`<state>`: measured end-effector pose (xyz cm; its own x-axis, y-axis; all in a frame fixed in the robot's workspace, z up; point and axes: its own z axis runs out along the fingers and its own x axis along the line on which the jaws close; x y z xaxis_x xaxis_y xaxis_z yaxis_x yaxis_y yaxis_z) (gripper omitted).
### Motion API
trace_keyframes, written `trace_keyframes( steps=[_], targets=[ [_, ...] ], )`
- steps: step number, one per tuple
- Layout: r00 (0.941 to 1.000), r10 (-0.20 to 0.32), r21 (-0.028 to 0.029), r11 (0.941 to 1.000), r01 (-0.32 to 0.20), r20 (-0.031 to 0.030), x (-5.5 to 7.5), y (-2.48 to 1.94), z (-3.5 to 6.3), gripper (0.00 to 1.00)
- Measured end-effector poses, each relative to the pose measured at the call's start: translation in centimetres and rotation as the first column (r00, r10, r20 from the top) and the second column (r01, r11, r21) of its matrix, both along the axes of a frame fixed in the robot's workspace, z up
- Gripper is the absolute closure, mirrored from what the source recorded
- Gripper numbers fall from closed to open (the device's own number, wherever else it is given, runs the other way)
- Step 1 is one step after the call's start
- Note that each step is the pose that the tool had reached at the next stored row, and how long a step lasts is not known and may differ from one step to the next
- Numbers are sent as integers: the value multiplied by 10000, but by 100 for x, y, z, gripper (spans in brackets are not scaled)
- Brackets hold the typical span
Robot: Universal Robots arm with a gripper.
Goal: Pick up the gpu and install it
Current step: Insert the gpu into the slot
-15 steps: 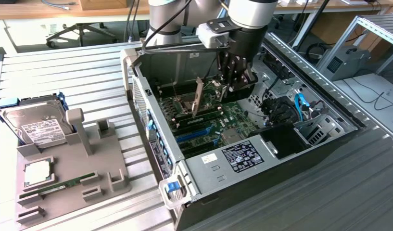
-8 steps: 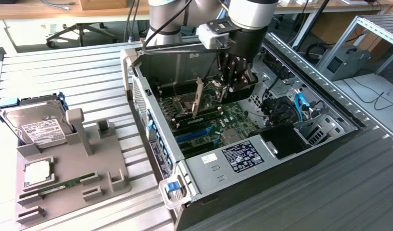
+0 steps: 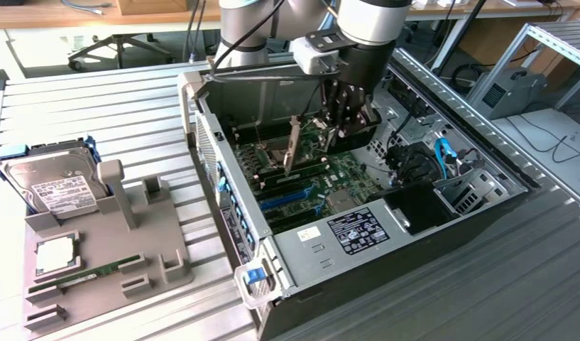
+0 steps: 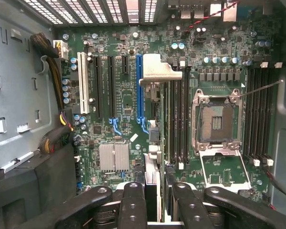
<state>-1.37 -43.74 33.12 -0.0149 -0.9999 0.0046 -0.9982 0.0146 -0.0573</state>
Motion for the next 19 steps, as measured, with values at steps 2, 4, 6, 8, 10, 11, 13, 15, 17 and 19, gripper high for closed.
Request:
trace_keyframes(
  steps=[2, 4, 6, 8, 10, 11, 13, 15, 17, 19],
  targets=[
    [10000, 0, -1, 10000, 0, -1, 0, -5, -3, 73],
    [10000, 1, 0, 10000, -1, 0, -1, -8, -4, 73],
    [10000, 2, 0, 10000, -2, 0, -4, -9, -5, 73],
    [10000, 0, 0, 10000, 0, 0, -8, -10, -6, 73],
    [10000, 0, -1, 10000, 0, 0, -23, -13, -6, 73],
    [10000, 0, 0, 10000, 0, 3, -42, -14, -6, 73],
    [10000, 0, 1, 10000, 0, 8, -66, -16, -8, 73],
    [9999, -114, -1, 9999, 114, 7, -71, -17, -16, 73],
    [9992, -401, -2, 9992, 401, 7, -71, -17, -23, 73],
    [9987, -515, 1, 9987, 515, 7, -73, -18, -24, 73]
  ],
)
